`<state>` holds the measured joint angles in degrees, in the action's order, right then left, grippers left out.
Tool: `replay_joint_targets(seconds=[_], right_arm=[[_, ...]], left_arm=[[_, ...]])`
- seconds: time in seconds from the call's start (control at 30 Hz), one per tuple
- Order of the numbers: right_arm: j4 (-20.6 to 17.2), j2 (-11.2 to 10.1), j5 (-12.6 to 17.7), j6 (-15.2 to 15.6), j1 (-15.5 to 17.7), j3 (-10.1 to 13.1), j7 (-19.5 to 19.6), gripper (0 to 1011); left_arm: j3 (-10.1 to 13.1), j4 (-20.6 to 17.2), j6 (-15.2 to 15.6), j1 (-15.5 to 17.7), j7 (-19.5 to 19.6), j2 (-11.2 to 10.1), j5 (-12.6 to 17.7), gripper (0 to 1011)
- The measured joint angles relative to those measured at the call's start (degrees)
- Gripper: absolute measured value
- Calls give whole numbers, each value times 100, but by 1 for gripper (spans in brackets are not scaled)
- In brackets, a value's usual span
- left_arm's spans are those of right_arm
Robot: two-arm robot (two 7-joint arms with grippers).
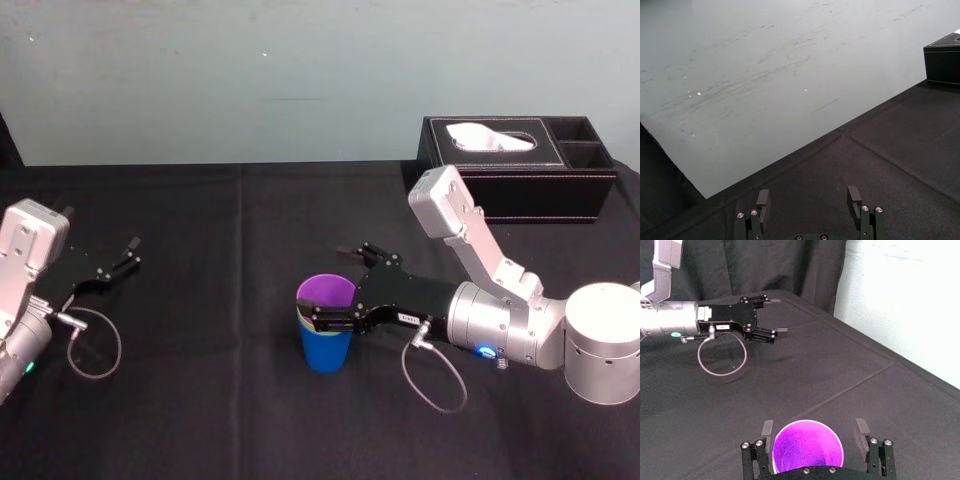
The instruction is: Stack the three plastic cups sequentially using one hand.
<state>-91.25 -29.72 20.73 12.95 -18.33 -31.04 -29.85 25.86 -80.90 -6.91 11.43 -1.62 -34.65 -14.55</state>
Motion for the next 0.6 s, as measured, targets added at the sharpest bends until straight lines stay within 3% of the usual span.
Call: replay_joint_targets(seconds=[0.27,0.6], right_arm=[[-51,-14,46,-83,60,65,5,1004],[-347,-139,313,-536,565,604,360,1004]], left_arm=[[0,0,0,0,0,0,0,1010],[0,0,0,0,0,0,0,1010]])
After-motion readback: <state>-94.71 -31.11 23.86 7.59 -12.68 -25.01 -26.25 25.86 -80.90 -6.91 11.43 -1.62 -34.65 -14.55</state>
